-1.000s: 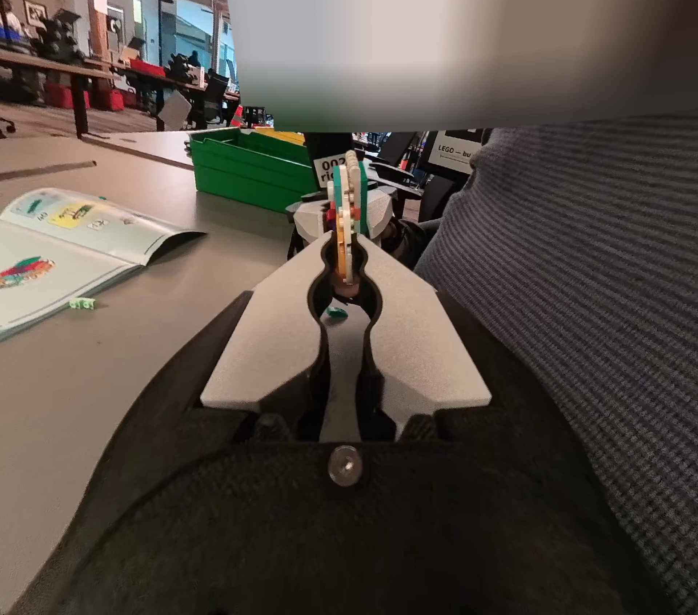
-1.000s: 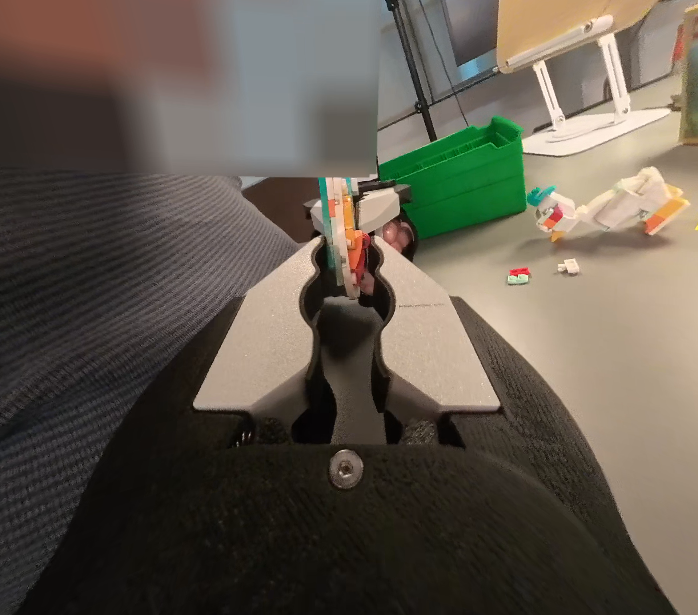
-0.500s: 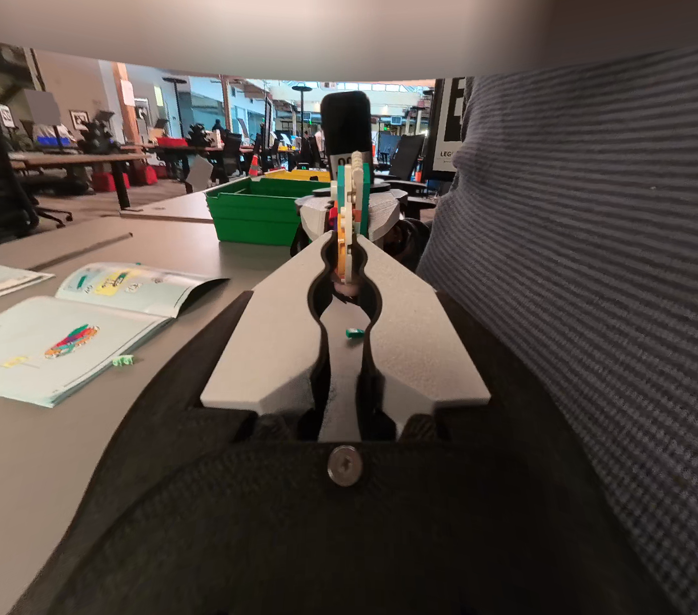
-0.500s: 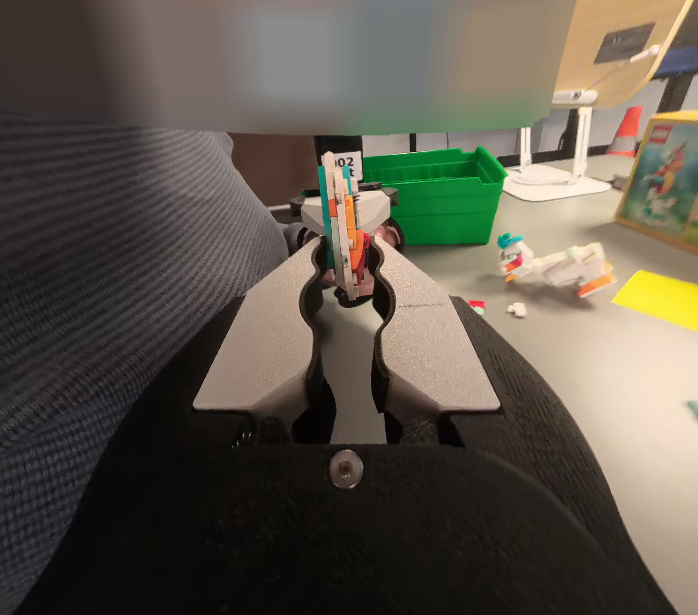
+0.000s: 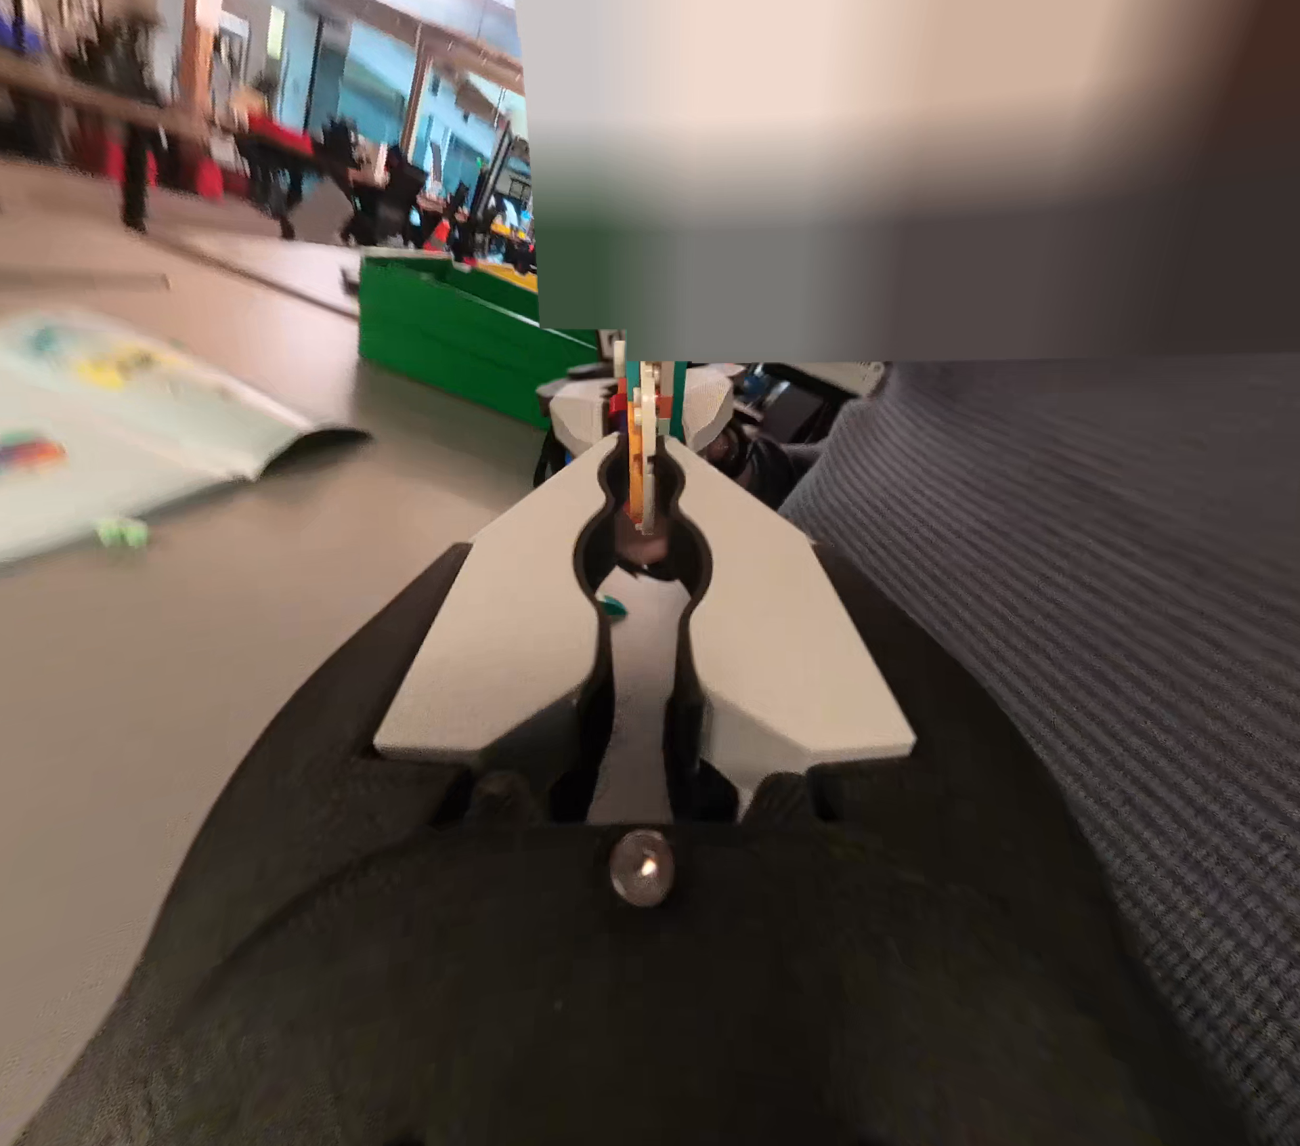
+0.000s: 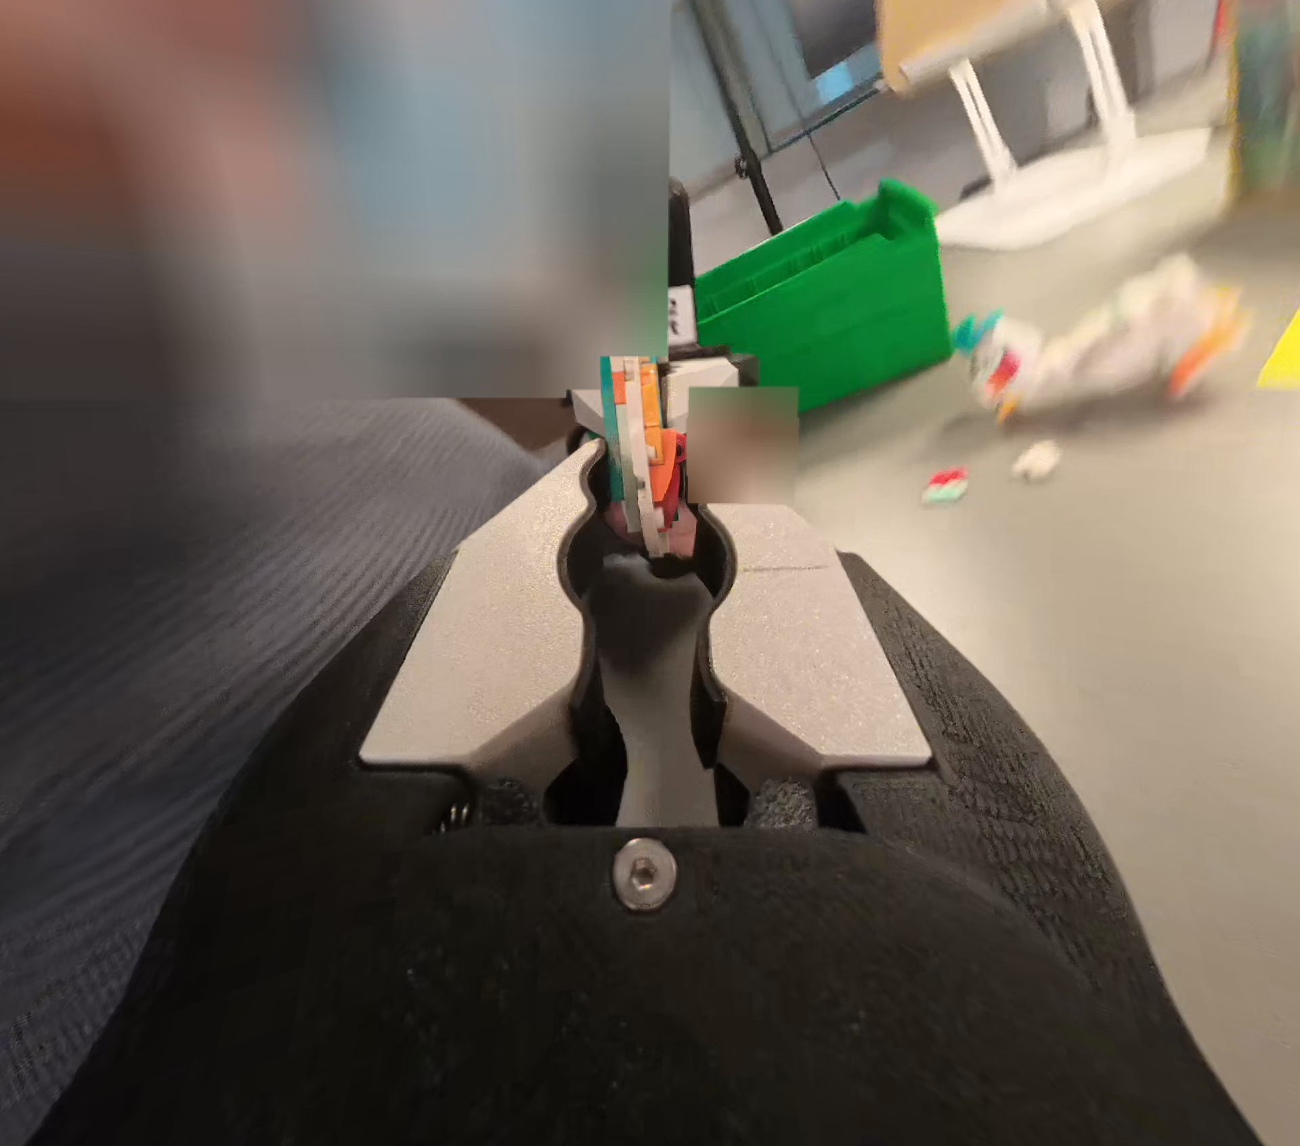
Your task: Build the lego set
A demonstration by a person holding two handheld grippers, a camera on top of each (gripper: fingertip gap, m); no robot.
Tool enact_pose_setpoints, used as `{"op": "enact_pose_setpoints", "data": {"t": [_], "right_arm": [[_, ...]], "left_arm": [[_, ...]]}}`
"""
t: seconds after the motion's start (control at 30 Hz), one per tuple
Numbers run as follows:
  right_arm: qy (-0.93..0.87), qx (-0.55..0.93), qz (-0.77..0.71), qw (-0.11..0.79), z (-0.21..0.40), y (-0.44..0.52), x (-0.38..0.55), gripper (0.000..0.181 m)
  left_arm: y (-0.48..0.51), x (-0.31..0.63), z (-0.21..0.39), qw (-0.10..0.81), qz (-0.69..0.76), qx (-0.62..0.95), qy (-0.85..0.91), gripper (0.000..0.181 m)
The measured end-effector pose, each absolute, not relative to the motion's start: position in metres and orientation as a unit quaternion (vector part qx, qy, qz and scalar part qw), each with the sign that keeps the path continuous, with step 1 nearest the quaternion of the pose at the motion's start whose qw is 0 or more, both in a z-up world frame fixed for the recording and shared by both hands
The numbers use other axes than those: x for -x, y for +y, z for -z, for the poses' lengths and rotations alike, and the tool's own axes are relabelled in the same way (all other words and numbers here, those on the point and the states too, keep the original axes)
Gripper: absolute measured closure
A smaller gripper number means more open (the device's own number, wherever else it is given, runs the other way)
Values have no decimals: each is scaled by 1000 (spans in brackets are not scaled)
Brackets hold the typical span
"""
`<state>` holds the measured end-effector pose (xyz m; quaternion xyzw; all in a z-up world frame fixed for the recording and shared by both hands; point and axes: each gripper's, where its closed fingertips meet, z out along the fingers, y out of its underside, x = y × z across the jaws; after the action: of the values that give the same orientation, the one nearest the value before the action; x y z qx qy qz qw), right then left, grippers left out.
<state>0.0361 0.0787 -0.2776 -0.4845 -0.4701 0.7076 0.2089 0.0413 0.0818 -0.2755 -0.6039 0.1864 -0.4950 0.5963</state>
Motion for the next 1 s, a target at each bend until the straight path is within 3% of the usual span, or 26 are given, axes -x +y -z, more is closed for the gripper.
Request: {"op": "enact_pose_setpoints", "data": {"t": [0.17, 0.3, 0.33, 0.47, 0.63, 1.0], "right_arm": [[-388, 510, -751, 160, 285, 87, -33, 162], [-378, 509, -754, 170, 288, 93, -34, 162], [-388, 509, -748, 178, 289, 93, -34, 162], [-475, 500, -686, 230, 295, 83, -32, 162], [-565, 475, -615, 278, 294, 73, -31, 162], [-621, 447, -577, 285, 286, 58, -30, 163]], "left_arm": [[89, -35, 281, 587, 512, 611, 141, 174], [95, -24, 277, 584, 536, 601, 102, 130], [95, -23, 276, 584, 540, 598, 98, 127], [91, -34, 270, 599, 497, 608, 157, 133], [82, -39, 264, 629, 444, 602, 212, 162], [63, -38, 257, 657, 446, 550, 260, 164]]}}
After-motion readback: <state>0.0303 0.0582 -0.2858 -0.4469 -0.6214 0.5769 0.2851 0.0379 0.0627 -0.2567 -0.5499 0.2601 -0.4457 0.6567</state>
